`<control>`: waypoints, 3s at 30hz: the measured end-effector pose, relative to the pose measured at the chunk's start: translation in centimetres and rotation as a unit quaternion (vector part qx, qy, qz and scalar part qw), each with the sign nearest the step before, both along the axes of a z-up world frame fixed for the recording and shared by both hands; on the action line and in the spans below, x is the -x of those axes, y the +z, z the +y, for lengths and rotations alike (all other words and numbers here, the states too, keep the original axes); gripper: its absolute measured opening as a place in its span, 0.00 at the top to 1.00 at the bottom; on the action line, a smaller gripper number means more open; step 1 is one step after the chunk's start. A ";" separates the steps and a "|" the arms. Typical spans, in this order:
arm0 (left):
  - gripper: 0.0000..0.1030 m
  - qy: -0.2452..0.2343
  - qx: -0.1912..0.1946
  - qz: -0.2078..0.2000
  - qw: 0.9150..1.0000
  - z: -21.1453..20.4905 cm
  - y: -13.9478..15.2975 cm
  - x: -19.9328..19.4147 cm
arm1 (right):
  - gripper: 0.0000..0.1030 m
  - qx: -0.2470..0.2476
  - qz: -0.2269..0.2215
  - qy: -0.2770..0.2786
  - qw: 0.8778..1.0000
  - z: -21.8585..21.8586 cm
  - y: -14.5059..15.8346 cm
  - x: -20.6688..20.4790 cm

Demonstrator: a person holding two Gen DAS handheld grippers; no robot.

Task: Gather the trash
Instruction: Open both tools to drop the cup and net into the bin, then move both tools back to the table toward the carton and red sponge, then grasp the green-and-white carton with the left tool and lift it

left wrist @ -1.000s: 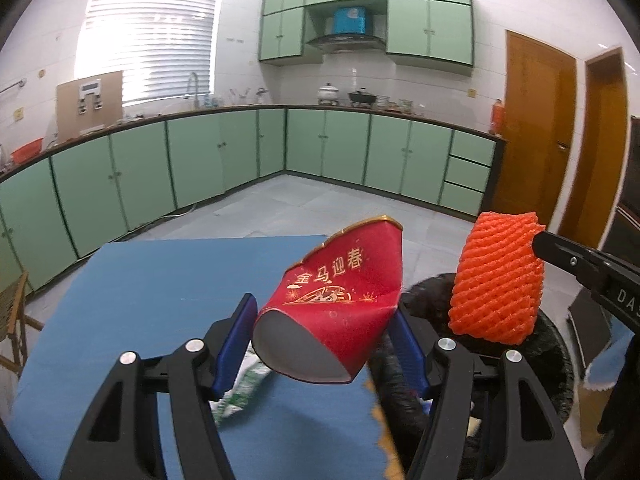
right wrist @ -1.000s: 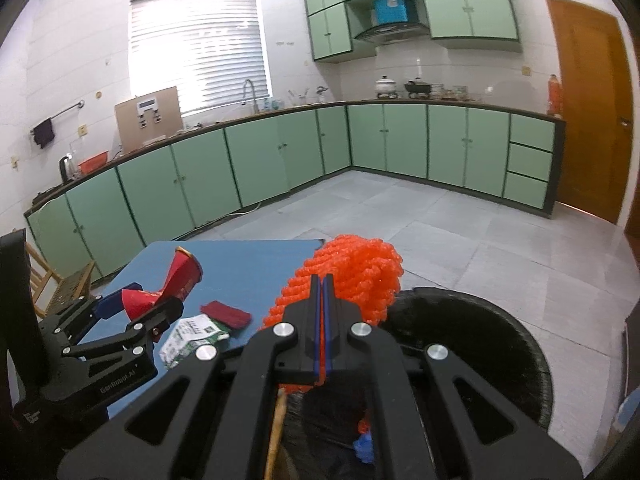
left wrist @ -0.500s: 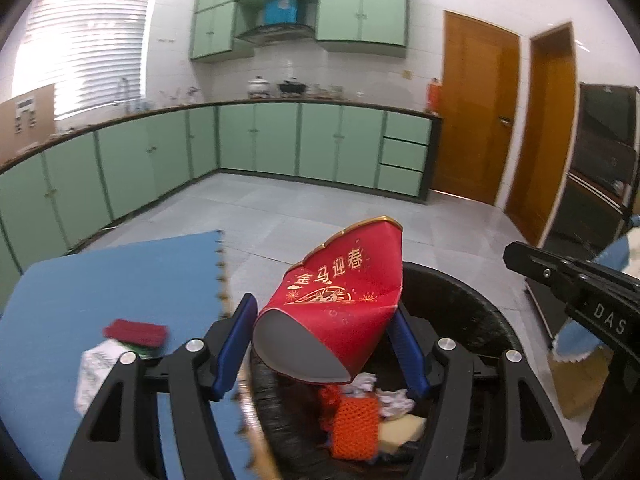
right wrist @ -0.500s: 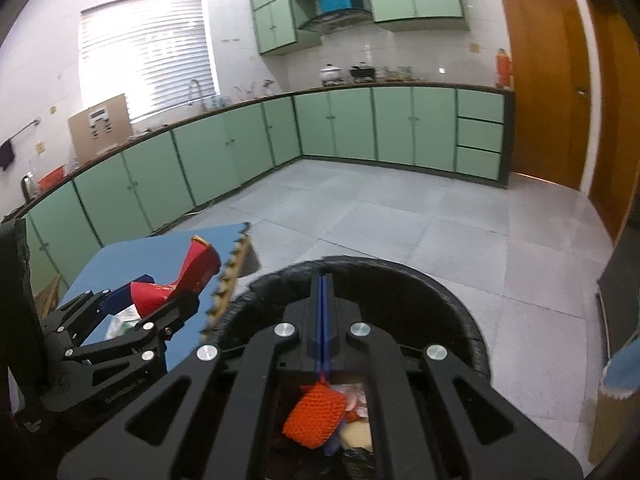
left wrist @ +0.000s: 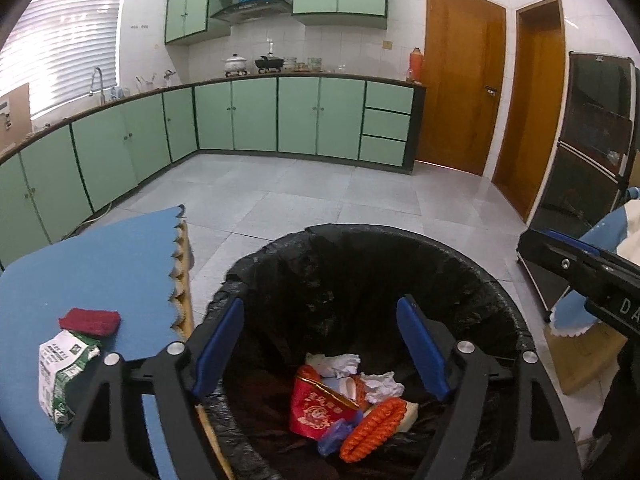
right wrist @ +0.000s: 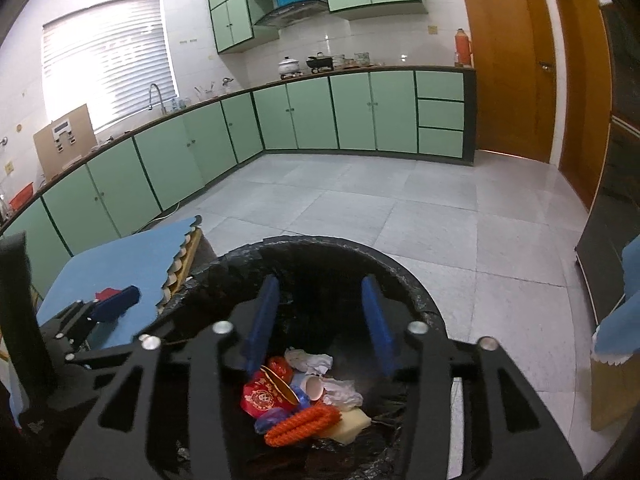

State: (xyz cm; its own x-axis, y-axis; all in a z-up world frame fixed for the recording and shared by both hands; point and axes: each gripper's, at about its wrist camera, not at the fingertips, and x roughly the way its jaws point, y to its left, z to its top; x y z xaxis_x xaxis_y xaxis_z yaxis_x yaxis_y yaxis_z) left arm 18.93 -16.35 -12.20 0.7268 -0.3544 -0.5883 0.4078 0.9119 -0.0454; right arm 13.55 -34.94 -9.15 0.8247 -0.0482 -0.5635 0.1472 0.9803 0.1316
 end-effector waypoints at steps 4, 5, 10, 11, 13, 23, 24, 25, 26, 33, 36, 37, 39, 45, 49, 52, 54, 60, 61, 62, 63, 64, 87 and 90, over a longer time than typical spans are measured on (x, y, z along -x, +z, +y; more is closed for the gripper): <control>0.22 0.017 0.004 -0.008 1.000 2.0 0.7 0.1 | 0.40 0.005 -0.002 -0.002 1.000 0.9 0.0 -0.3; 0.22 0.022 0.004 -0.011 1.000 2.5 1.0 0.1 | 0.38 0.007 -0.003 0.000 1.000 1.3 0.1 -0.4; 0.21 0.061 0.004 -0.031 0.998 6.7 2.5 0.7 | 0.33 0.009 -0.005 0.020 1.000 3.2 0.4 -0.9; 0.21 0.067 0.003 -0.034 0.997 7.4 2.6 0.9 | 0.32 0.009 -0.006 0.025 1.000 3.7 0.5 -1.1; 0.21 0.085 0.000 -0.041 0.995 9.2 3.1 1.1 | 0.30 0.009 -0.007 0.038 0.999 5.3 0.7 -1.5; 0.20 0.160 -0.034 -0.045 0.985 17.7 2.5 1.9 | 0.23 0.008 -0.008 0.105 0.994 13.5 0.7 -3.6; 0.20 0.165 -0.036 -0.042 0.985 18.2 2.2 1.9 | 0.23 0.012 -0.008 0.111 0.994 14.4 0.6 -3.7; 0.20 0.169 -0.039 -0.036 0.984 18.9 1.7 1.9 | 0.23 0.014 -0.008 0.114 0.993 14.8 0.6 -3.9; 0.20 0.171 -0.040 -0.030 0.984 19.3 1.3 1.8 | 0.23 0.013 -0.006 0.119 0.993 15.4 0.5 -4.1; 0.20 0.179 -0.054 0.006 0.982 20.7 -2.2 0.9 | 0.23 0.010 0.010 0.137 0.990 17.6 -0.6 -5.3; 0.20 0.179 -0.061 0.019 0.982 20.6 -3.3 -0.1 | 0.23 0.010 0.016 0.142 0.990 18.3 -1.1 -5.8; 0.20 0.178 -0.065 0.023 0.982 20.5 -3.7 -0.4 | 0.23 0.011 0.017 0.144 0.989 18.3 -1.3 -5.9; 0.20 0.177 -0.072 0.029 0.981 20.4 -4.4 -0.9 | 0.23 0.013 0.018 0.146 0.989 18.5 -1.6 -6.1; 0.20 0.175 -0.087 0.056 0.979 20.1 -6.2 -3.1 | 0.23 0.007 0.025 0.148 0.989 18.7 -2.2 -7.1; 0.20 0.185 -0.089 0.076 0.976 20.4 -6.7 -4.0 | 0.23 0.007 0.029 0.150 0.988 18.9 -2.4 -7.6; 0.23 0.193 -0.079 0.079 0.975 21.1 -6.6 -4.4 | 0.23 0.007 0.030 0.154 0.988 19.3 -2.5 -7.9; 0.30 0.200 -0.073 0.079 0.974 21.5 -6.6 -4.4 | 0.23 0.007 0.031 0.156 0.987 19.6 -2.6 -8.1; 0.72 0.221 -0.034 0.077 0.972 24.4 -6.0 -4.2 | 0.23 0.020 0.028 0.173 0.984 21.1 -2.4 -8.7; 0.74 0.224 -0.028 0.078 0.971 24.9 -5.9 -4.2 | 0.23 0.021 0.027 0.177 0.984 21.4 -2.3 -8.8; 0.74 0.228 -0.020 0.080 0.970 25.6 -5.8 -4.2 | 0.23 0.021 0.026 0.180 0.983 21.7 -2.2 -8.9; 0.74 0.234 -0.015 0.080 0.969 26.1 -5.7 -4.2 | 0.23 0.020 0.025 0.186 0.982 22.2 -2.1 -9.1; 0.75 0.239 -0.014 0.081 0.968 26.5 -5.7 -4.2 | 0.23 0.020 0.023 0.190 0.981 22.6 -2.1 -9.3; 0.75 0.359 -0.005 0.065 0.931 32.6 -4.5 -4.9 | 0.16 0.024 0.094 0.259 0.961 32.3 -7.0 -16.2; 0.75 0.360 -0.004 0.067 0.931 33.0 -4.8 -5.0 | 0.14 0.019 0.110 0.255 0.960 33.2 -7.9 -17.2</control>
